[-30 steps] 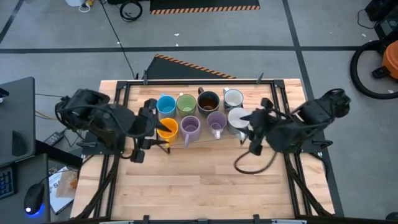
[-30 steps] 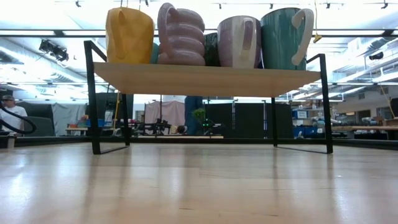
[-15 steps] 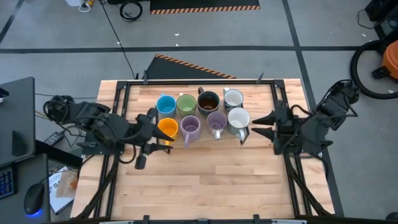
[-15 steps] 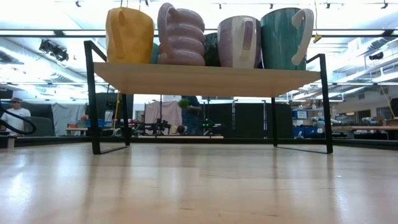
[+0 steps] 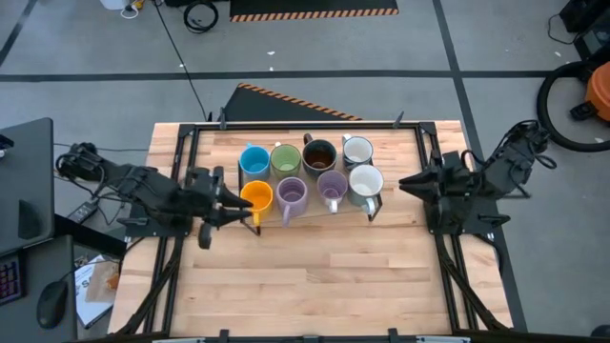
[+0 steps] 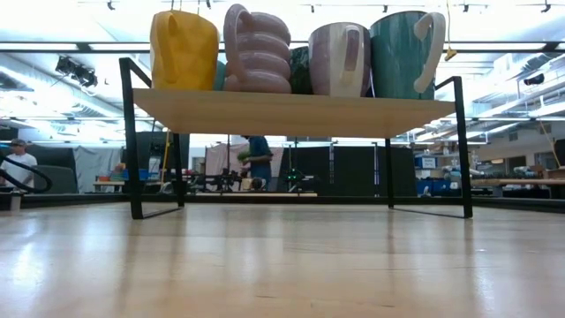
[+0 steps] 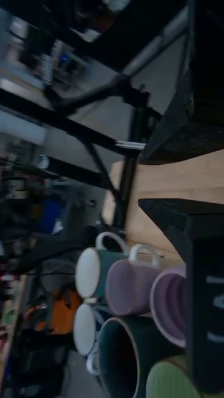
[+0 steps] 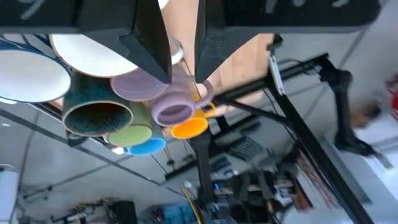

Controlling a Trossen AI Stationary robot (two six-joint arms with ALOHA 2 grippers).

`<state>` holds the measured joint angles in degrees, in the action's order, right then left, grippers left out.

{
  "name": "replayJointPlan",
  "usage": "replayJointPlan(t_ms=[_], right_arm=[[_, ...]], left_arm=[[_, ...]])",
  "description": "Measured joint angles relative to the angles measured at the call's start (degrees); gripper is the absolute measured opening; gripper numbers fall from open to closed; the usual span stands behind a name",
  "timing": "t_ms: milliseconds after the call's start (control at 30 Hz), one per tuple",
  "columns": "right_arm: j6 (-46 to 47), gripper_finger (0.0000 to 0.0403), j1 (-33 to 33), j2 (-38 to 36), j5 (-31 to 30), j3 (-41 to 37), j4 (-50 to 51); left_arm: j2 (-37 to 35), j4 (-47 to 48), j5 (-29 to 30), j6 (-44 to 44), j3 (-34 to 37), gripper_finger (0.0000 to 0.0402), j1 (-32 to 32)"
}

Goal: Place coffee mugs
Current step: Return to Home Position

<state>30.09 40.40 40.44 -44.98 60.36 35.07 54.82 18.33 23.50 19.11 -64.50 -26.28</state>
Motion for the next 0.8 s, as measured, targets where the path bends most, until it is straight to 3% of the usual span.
replayJointPlan(t_ms=[467,800], right_arm=[[-6.4,0.0010,-0.6,-19.4,2.7,-20.5,-22.1],[-14.2,0.0011,-0.9,-34.2,4.2,-32.4,-37.1]], left_arm=[[-20.4,-21.8,5.1,1.5,24.7,0.0088,2.7],[-30.4,-30.4,5.8,3.2,36.9,0.0039,5.9]])
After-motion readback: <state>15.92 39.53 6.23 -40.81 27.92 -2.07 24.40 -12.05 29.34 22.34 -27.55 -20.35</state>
